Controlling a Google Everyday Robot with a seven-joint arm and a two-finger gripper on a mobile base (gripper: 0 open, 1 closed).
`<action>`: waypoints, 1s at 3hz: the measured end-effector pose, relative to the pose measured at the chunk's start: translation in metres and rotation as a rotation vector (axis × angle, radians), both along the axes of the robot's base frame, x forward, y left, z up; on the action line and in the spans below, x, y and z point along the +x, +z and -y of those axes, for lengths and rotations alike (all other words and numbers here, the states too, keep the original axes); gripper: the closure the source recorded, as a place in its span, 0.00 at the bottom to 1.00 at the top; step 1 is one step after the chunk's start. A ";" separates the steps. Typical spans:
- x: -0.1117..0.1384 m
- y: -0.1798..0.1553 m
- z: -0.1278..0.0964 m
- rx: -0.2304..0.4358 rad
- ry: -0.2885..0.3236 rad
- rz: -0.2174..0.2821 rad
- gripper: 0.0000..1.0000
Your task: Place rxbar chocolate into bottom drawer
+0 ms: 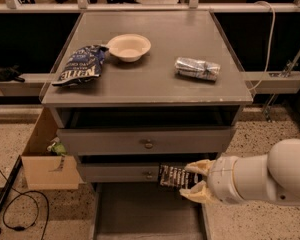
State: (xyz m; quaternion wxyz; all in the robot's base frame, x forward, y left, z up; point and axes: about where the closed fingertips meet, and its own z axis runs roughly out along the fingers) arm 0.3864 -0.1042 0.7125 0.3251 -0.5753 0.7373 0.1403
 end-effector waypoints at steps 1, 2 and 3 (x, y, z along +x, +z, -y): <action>0.003 -0.043 0.001 0.015 0.009 -0.009 1.00; 0.005 -0.080 0.006 0.034 0.028 -0.024 1.00; 0.010 -0.124 0.001 0.085 0.036 -0.072 1.00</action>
Offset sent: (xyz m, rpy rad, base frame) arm 0.0078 -0.0143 -0.1299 0.0628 0.0470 0.0504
